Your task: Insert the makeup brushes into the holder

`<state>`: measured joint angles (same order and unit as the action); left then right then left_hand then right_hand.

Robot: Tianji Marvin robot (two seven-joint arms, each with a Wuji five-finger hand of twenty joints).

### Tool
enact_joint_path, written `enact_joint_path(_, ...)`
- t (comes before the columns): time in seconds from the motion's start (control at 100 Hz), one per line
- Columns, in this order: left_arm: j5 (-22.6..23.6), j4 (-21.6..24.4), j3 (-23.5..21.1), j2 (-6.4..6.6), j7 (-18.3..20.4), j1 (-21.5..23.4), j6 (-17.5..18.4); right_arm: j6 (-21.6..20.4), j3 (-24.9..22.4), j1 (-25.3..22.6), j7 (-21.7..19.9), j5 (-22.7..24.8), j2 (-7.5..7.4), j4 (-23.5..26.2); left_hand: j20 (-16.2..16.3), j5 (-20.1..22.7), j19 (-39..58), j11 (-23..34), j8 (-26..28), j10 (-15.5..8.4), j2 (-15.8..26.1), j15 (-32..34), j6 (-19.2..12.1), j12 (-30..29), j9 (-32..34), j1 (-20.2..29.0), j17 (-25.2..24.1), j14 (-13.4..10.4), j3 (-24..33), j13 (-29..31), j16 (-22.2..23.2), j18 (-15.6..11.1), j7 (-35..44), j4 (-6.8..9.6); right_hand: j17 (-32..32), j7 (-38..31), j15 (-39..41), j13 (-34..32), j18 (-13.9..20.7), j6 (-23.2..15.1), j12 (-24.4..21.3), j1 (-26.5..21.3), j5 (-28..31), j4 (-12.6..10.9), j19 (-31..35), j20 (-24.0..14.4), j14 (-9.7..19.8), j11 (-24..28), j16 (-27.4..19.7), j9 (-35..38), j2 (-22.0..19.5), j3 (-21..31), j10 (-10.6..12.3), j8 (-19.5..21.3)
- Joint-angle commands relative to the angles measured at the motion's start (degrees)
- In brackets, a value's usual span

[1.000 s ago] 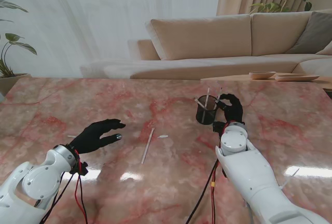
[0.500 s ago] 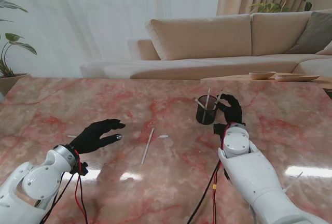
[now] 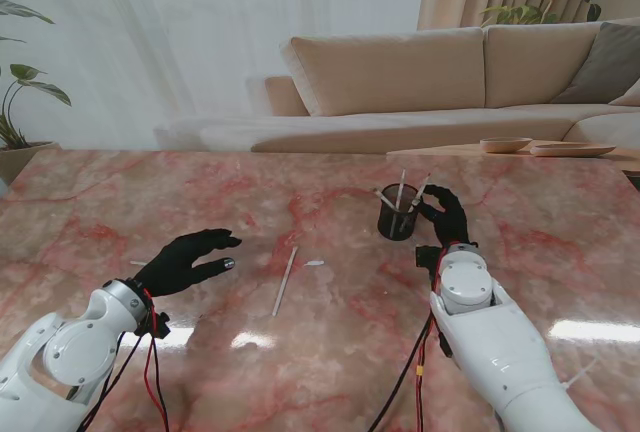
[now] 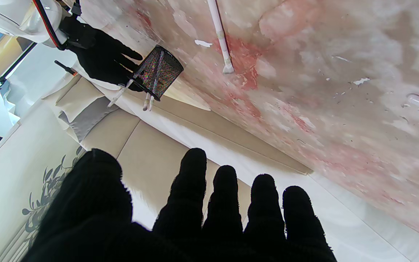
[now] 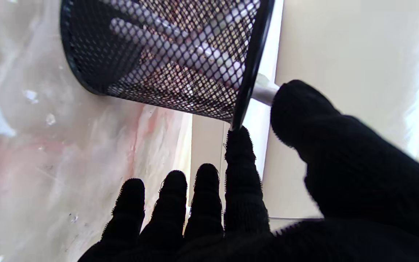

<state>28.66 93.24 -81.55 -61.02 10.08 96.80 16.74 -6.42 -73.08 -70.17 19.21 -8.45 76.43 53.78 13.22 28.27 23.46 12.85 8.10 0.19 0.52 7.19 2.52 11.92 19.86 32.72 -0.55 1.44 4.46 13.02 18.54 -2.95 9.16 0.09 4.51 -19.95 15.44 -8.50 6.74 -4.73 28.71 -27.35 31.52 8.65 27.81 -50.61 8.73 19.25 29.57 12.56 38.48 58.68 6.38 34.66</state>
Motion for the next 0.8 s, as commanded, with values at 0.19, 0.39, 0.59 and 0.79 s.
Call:
enact_joint_path(0.19,-0.18,-0.58,0.65,-0.21,-0.42,0.04,0.39,2.45,-1.05,-2.97,-3.28,1.27,-1.60,2.53,-0.73,0.44,-1.67,-1.24,0.51,-0.95,0.29,-1.20,-1.97,-0.57,-1.94,0.78,-0.04,-2.68,-1.38,-1.69,-0.44,-1.35,0.47,-0.42,0.98,2.00,-2.26,2.23,2.64,0.26,-1.55,1.69,-2.72,-2.14,-1.76,-1.75,0.86,-1.71,0.43,-2.53,-0.13,-1.77,0.21,-1.15)
enact_joint_path(0.39,-0.31,-0.82,1.03,-0.27,-0.70,-0.24,0.49,3.19,-1.64,-4.05,-4.60,1.82,-2.25,4.09,-0.73,0.46,-1.66,-1.20,0.51,-1.00,0.27,-1.15,-1.94,-0.55,-1.89,0.76,-0.03,-2.59,-1.39,-1.65,-0.42,-1.32,0.48,-0.42,0.86,2.54,-2.80,2.13,2.66,0.49,-1.76,1.70,-3.20,-2.27,-2.11,-1.98,0.80,-2.19,0.84,-2.80,-0.12,-2.11,0.24,-1.48)
enact_joint_path(0.59,-0.39,-0.85,1.32,-0.31,-0.83,-0.34,0.32,3.39,-1.96,-4.47,-6.20,2.14,-2.77,4.50,-0.75,0.40,-1.69,-1.24,0.51,-0.98,0.28,-1.19,-1.93,-0.57,-1.96,0.75,-0.06,-2.68,-1.41,-1.75,-0.45,-1.35,0.46,-0.43,0.84,2.92,-2.90,2.09,2.60,0.74,-1.90,1.33,-3.50,-2.33,-2.30,-2.22,0.63,-2.52,1.16,-2.92,0.34,-2.20,0.07,-1.75)
enact_joint_path(0.79,-0.35,-0.88,1.43,-0.30,-0.82,-0.50,0.33,2.29,-2.34,-5.81,-5.62,3.58,-3.20,6.57,-0.77,0.31,-1.76,-1.30,0.50,-1.05,0.33,-1.25,-1.93,-0.60,-2.02,0.77,-0.07,-2.72,-1.41,-1.78,-0.48,-1.34,0.43,-0.43,0.79,3.79,-2.68,2.01,2.26,1.27,-2.00,2.00,-4.30,-2.00,-2.63,-2.52,0.58,-2.84,1.61,-2.81,-0.26,-6.87,0.02,-2.36)
